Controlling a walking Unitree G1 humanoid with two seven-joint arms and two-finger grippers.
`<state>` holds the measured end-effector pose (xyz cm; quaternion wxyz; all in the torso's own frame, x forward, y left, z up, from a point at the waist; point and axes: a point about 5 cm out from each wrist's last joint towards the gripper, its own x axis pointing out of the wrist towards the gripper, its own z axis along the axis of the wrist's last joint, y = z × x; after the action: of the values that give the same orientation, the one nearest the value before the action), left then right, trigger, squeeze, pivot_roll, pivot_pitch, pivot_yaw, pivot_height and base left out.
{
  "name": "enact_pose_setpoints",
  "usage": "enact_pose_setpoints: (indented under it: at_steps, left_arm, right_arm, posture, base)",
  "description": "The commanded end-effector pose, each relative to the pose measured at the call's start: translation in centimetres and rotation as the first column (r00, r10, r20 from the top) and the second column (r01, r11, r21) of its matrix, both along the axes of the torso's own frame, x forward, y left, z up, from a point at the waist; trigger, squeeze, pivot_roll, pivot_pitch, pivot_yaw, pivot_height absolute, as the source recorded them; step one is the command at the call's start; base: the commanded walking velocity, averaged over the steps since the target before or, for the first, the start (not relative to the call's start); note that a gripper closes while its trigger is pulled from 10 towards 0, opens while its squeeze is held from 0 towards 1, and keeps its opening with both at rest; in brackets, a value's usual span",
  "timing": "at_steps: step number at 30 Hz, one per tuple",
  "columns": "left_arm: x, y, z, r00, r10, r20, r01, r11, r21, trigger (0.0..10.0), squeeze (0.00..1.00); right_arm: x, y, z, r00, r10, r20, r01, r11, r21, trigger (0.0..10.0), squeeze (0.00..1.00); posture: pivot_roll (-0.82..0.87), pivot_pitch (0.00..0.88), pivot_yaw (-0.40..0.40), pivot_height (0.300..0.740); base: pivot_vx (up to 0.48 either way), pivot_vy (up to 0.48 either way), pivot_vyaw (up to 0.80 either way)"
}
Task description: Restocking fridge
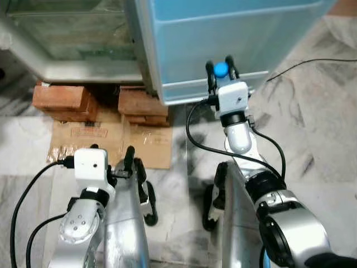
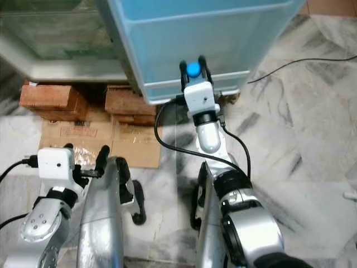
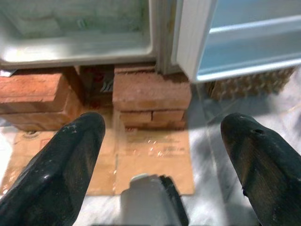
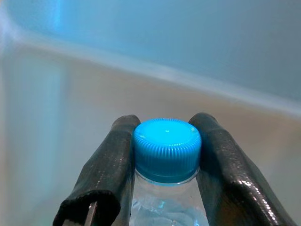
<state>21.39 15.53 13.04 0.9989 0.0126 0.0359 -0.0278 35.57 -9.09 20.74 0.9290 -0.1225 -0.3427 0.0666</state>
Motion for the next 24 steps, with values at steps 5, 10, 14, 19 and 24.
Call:
enact_pose_setpoints:
  at_steps: [5,10,14,19,24]
  left_arm:
    - [0.1,0.5,-0.7,0.999,0.029,-0.012,-0.029,1.000,0.004,10.0,0.00]
    - [0.2,0.5,-0.8,1.000,0.029,-0.007,-0.029,1.000,0.007,10.0,0.00]
    - [0.2,0.5,-0.9,1.000,0.023,-0.003,-0.023,1.000,0.011,10.0,0.00]
    - [0.2,0.5,-0.8,1.000,0.020,0.002,-0.020,1.000,0.009,10.0,0.00]
    - [-0.3,0.8,-0.9,1.000,0.022,-0.009,-0.022,0.999,0.025,10.0,0.00]
  right_arm:
    - [-0.5,1.6,0.4,0.997,0.074,-0.002,-0.073,0.997,0.029,10.0,0.00]
    - [-0.6,1.8,0.4,0.996,0.091,-0.014,-0.090,0.995,0.032,10.0,0.00]
    - [-0.7,1.8,0.5,0.995,0.097,-0.025,-0.096,0.995,0.034,10.0,0.00]
    - [-0.9,2.2,0.6,0.988,0.150,-0.037,-0.147,0.987,0.064,10.0,0.00]
    - [-1.2,3.1,1.5,0.974,0.226,-0.026,-0.221,0.967,0.124,10.0,0.00]
  posture:
    - [0.18,0.326,0.018,0.568]
    - [0.18,0.321,0.019,0.568]
    - [0.18,0.321,0.022,0.568]
    - [0.19,0.329,0.026,0.568]
    - [0.21,0.340,0.033,0.568]
  base:
    - [0.278,0.000,0.00]
    - [0.272,0.000,0.00]
    - [0.277,0.000,0.00]
    - [0.281,0.000,0.00]
    - [0.266,0.000,0.00]
